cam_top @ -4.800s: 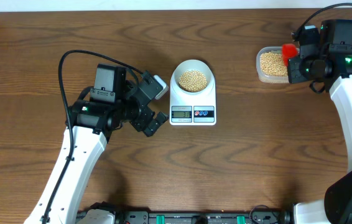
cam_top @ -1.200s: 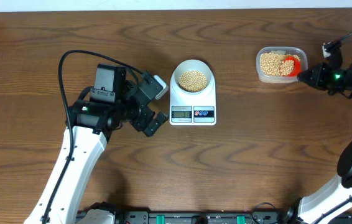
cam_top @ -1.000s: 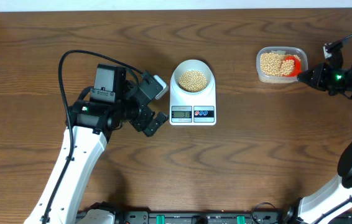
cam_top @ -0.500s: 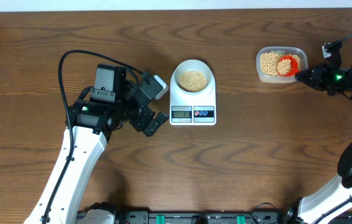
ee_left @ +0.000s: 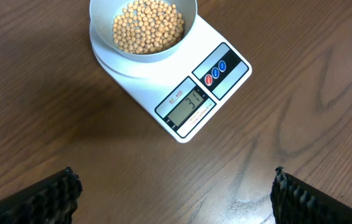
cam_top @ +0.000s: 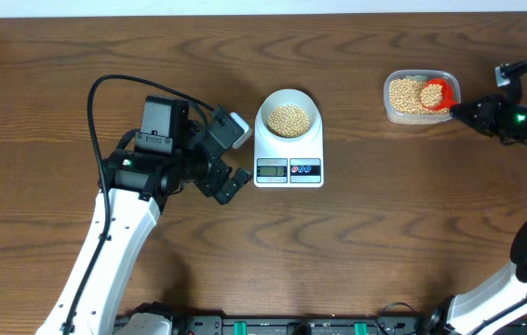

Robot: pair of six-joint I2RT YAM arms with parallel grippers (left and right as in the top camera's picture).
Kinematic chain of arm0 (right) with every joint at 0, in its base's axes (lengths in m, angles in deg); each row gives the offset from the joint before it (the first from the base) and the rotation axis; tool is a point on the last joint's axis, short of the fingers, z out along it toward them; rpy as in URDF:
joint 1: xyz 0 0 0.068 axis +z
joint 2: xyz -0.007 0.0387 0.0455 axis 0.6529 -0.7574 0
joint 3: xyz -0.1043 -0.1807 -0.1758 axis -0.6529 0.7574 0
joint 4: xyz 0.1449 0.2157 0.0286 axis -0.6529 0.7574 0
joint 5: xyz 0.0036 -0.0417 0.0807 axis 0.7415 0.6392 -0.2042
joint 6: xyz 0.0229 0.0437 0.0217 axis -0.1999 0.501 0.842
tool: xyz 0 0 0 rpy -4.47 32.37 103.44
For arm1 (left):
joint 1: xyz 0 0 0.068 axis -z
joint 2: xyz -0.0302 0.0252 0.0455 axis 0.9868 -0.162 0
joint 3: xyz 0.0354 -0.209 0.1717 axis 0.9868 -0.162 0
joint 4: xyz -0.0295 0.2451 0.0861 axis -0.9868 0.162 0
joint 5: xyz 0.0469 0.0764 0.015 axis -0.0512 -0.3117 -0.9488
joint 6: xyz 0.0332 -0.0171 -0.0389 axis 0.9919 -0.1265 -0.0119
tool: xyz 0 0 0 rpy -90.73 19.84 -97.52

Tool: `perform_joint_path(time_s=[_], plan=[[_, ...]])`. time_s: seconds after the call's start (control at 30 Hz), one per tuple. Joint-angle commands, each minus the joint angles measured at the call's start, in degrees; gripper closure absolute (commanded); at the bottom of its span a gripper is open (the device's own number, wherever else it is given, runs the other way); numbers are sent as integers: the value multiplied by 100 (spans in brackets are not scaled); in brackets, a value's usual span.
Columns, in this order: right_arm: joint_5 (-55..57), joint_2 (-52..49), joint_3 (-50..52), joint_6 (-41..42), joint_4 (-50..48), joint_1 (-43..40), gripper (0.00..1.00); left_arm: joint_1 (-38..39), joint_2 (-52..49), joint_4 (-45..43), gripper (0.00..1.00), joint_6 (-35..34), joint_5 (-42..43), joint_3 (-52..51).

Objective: Scoop item into bowl and weigh 50g on scale
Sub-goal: 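Drag the red scoop through the beans to scoop more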

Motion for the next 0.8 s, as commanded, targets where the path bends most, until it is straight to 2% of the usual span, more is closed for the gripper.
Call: perform_joint_path(time_s=[0.0, 0.77], plan=[[-549, -22, -33, -122, -11, -114, 99, -24, -33, 0, 0, 96, 55, 125], [-1440, -22, -33, 92, -131, -76, 99, -24, -33, 0, 0, 96, 55, 125]])
